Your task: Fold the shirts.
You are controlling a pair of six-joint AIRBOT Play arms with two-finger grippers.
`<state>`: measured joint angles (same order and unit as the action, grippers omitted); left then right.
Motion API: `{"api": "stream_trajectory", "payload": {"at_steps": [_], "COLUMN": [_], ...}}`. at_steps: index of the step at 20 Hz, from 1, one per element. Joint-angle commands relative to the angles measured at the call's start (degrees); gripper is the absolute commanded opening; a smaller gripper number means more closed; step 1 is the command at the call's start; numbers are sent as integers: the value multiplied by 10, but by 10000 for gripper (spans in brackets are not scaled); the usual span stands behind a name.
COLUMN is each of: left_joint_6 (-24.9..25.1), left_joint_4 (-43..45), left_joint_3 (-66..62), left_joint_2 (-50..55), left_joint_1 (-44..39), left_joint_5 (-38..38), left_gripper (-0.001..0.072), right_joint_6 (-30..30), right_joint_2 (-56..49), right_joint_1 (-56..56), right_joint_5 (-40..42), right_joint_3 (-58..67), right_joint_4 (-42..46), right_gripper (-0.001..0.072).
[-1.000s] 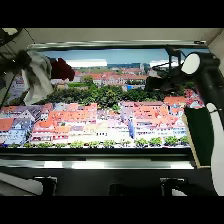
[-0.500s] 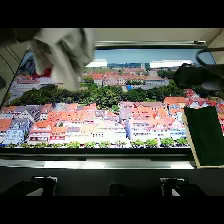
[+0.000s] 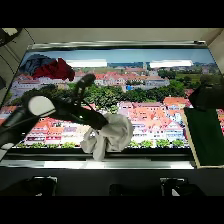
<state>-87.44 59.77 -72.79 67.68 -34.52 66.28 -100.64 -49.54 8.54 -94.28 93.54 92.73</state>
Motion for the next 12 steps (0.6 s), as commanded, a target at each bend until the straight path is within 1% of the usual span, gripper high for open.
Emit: {"api": "stream_trajectory", "payload": {"at_steps": [1,2,4,6,8,9,10,11,12], "left_joint_6": [-2,-4,5,7,28,33,35,35,35], "left_joint_4": [-41,-54,-34,39,90,93,93,93,92], "left_joint_3": [83,69,25,-20,-17,4,43,96,154], "left_joint_2": [41,52,50,39,17,5,-11,-29,-44], "left_joint_1": [19,43,106,183,257,289,316,334,343], "left_joint_5": [-29,-10,50,129,196,216,220,213,198], "left_gripper": [441,720,720,720,720,720,714,637,617], "right_joint_6": [-12,-11,-2,1,2,7,21,35,45], "right_joint_2": [-54,-79,-128,-163,-175,-175,-175,-175,-175], "right_joint_1": [0,0,0,0,0,0,0,0,0], "right_joint_5": [-10,-2,-6,-9,6,18,30,45,61], "right_joint_3": [-1,-1,-2,-16,-61,-93,-132,-173,-211], "right_joint_4": [-7,-8,-10,-24,-74,-110,-148,-183,-209], "right_gripper": [671,671,670,667,667,667,667,667,667]}}
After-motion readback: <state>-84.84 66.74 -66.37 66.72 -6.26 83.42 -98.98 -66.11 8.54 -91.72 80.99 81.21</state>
